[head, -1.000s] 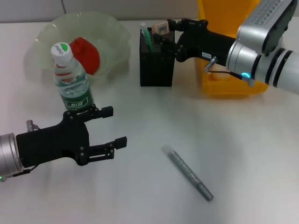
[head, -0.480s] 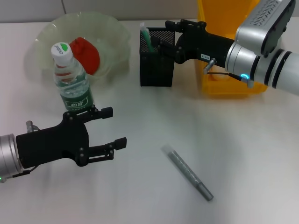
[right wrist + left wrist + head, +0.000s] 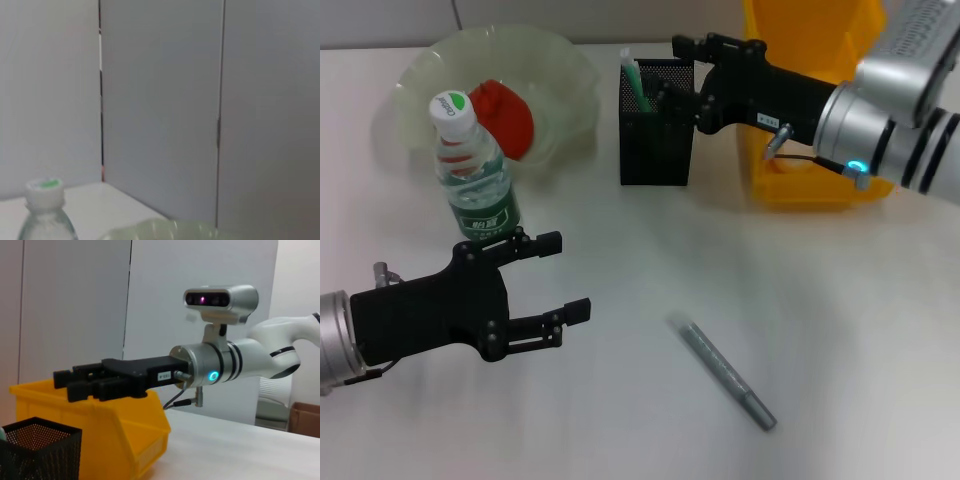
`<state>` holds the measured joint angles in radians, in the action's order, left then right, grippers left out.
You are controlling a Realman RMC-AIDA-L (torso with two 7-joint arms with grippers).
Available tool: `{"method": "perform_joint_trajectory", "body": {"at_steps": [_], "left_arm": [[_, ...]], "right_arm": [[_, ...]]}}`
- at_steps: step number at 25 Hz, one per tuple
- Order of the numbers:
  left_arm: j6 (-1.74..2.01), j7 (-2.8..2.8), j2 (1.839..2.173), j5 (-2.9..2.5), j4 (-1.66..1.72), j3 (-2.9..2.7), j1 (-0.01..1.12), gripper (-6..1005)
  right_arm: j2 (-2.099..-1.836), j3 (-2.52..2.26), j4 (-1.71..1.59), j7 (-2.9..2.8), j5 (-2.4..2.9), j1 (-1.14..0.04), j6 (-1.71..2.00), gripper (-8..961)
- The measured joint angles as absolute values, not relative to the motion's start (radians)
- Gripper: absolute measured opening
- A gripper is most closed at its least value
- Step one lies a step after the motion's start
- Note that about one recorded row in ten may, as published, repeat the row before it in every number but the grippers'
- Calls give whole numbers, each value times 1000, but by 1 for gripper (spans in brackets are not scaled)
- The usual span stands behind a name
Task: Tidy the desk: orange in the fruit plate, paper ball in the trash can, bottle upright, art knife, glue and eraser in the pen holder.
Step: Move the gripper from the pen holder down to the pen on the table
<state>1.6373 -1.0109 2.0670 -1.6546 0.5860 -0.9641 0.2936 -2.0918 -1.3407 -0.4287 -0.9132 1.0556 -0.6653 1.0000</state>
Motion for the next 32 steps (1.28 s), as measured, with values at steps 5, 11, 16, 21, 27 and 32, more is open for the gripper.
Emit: {"method": "perform_joint_trajectory", "body": {"at_steps": [5, 11, 16, 21, 27, 32], "left_arm": [[1651, -1011, 2066, -1654, 586, -946, 292, 819], [1664, -1020, 2065, -1654, 586, -938, 291, 819], [1665, -1033, 2064, -1653, 586, -937, 292, 819], [1668, -1039, 2063, -1654, 592, -936, 292, 819], [1667, -1037, 2063, -1659, 587, -936, 291, 819], [1667, -1033, 2063, -1659, 586, -938, 290, 819]], "right_arm": [[-2084, -1341, -466, -934, 1062, -620, 1088, 577], [-2086, -1341, -474, -941, 1064, -567, 1130, 578], [-2085, -1341, -475, -937, 1070, -528, 1221, 578], [-2082, -1340, -548, -1025, 1104, -479, 1278, 579], [-2081, -1319, -903, -1525, 1480, -435, 1287, 579], [-2082, -1319, -1204, -2021, 1871, -501, 1402, 572]]}}
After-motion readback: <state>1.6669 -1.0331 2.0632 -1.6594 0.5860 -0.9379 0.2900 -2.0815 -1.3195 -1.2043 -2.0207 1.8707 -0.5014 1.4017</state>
